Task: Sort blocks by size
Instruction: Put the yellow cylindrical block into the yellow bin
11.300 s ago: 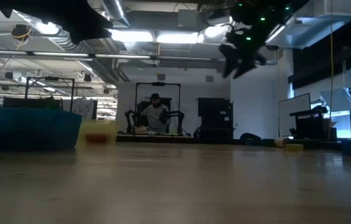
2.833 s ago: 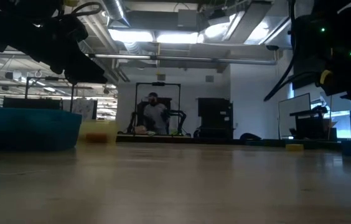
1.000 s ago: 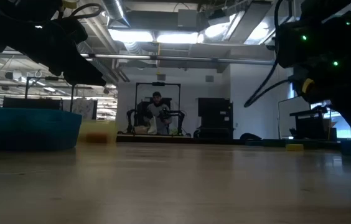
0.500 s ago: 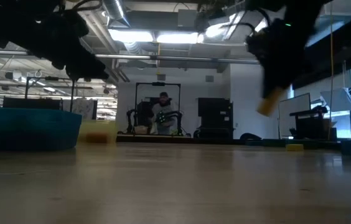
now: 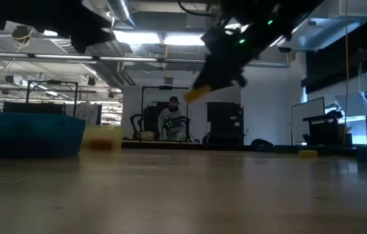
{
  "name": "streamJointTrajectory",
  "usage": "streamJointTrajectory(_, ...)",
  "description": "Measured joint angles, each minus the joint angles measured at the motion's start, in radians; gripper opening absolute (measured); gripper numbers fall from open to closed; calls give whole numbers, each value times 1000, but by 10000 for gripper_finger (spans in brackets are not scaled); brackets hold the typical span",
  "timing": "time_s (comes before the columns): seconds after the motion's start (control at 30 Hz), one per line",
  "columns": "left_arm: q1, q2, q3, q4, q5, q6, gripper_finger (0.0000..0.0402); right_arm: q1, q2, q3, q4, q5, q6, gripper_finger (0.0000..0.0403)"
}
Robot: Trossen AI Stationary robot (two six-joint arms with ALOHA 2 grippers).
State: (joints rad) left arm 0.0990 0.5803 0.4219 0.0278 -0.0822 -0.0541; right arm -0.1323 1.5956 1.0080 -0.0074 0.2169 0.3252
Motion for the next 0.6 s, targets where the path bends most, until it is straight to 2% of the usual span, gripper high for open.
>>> streamJointTrajectory(0.13,0,-34,22,3,0,6,196,-49,106,25,197,-81,-78,141)
streamJointTrajectory(0.23,0,-51,23,21,-4,15,196,-78,188,81,280,-119,-129,143)
streamJointTrajectory(0.43,2,-64,23,18,-116,17,196,-113,378,302,303,-139,-218,143)
streamJointTrajectory(0.6,19,-65,23,29,-127,19,196,-133,542,544,305,-144,-272,143)
